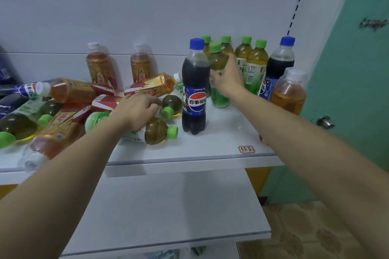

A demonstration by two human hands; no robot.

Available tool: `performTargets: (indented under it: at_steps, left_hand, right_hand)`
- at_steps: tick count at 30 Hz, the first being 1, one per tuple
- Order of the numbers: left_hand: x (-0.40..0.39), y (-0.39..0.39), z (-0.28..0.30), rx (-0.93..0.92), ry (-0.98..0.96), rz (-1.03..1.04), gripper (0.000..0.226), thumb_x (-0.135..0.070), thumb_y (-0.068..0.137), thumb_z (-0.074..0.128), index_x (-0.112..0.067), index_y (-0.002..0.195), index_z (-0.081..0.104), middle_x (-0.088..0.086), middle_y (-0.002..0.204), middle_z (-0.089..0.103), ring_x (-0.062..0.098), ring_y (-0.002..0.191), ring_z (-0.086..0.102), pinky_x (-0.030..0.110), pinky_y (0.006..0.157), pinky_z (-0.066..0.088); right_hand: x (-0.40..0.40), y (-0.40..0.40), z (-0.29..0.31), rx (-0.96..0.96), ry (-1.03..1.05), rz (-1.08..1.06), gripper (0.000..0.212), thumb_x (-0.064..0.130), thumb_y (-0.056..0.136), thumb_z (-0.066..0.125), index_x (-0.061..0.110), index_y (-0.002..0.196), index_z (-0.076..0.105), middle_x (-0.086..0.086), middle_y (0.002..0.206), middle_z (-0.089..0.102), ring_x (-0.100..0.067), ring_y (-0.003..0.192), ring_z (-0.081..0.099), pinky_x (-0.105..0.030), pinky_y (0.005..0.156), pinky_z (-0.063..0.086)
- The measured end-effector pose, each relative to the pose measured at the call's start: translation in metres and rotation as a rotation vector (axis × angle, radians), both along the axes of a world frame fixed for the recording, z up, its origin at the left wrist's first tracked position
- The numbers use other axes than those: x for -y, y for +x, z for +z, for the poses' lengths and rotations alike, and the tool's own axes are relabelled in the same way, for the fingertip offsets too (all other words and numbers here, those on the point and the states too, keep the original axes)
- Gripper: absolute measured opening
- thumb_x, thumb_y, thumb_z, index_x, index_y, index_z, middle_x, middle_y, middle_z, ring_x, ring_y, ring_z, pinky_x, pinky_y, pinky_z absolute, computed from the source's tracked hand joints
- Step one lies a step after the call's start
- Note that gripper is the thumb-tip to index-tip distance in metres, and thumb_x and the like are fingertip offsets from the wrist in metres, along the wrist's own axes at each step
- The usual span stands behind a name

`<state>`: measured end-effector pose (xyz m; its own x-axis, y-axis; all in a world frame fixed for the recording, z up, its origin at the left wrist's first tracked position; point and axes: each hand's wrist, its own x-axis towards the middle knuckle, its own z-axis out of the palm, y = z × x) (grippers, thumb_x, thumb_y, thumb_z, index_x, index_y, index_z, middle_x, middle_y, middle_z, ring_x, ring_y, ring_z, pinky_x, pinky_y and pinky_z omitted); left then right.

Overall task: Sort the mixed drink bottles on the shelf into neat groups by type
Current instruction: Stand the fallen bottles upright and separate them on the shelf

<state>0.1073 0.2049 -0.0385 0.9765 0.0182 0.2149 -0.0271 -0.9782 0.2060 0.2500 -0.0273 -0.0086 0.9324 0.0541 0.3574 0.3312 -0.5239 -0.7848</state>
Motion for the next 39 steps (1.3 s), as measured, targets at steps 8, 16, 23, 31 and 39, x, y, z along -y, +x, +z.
performTargets:
  at_steps: [8,16,23,31,39]
  left_hand:
    - [-0.003,0.003,-0.004,0.072,-0.005,0.028,0.057,-0.04,0.086,0.029,-0.027,0.124,0.07,0.001,0.13,0.067,0.021,0.114,0.058,0.039,0.088,0.046]
    - [-0.005,-0.001,-0.007,0.143,-0.081,0.076,0.043,-0.035,0.09,0.038,-0.028,0.115,0.072,-0.001,0.122,0.069,0.019,0.103,0.061,0.042,0.085,0.056]
    - [0.005,-0.01,-0.006,0.176,-0.058,0.112,0.036,-0.032,0.094,0.043,-0.027,0.113,0.072,0.001,0.119,0.069,0.02,0.097,0.059,0.043,0.083,0.054]
    - [0.036,-0.022,-0.008,0.138,-0.066,0.113,0.037,-0.033,0.099,0.041,-0.016,0.123,0.063,0.01,0.13,0.061,0.03,0.121,0.053,0.052,0.102,0.046]
    - [-0.008,-0.046,-0.005,0.281,-0.122,0.173,0.033,-0.033,0.099,0.046,-0.015,0.118,0.067,0.007,0.122,0.061,0.02,0.104,0.053,0.04,0.089,0.048]
  right_hand:
    - [-0.001,0.012,-0.004,-0.081,0.059,-0.037,0.084,0.034,0.09,0.076,0.024,0.156,0.026,-0.006,0.149,0.05,-0.033,0.133,0.053,-0.052,0.102,0.049]
    - [0.014,-0.035,-0.028,0.105,0.273,-0.074,0.048,0.017,0.095,0.068,0.026,0.134,0.042,0.002,0.124,0.06,-0.012,0.11,0.063,-0.035,0.094,0.057]
    - [0.007,-0.138,-0.09,0.21,0.166,0.196,0.017,0.018,0.096,0.062,0.028,0.087,0.051,0.013,0.069,0.058,0.001,0.066,0.055,-0.012,0.057,0.042]
    - [-0.015,-0.158,-0.086,0.053,-0.182,0.313,0.018,0.047,0.102,0.049,0.031,0.11,0.054,0.004,0.101,0.066,-0.021,0.091,0.059,-0.038,0.072,0.05]
    - [0.014,-0.157,-0.045,0.216,0.018,0.221,0.013,0.03,0.103,0.058,0.019,0.103,0.065,0.005,0.087,0.065,-0.01,0.077,0.06,-0.026,0.069,0.046]
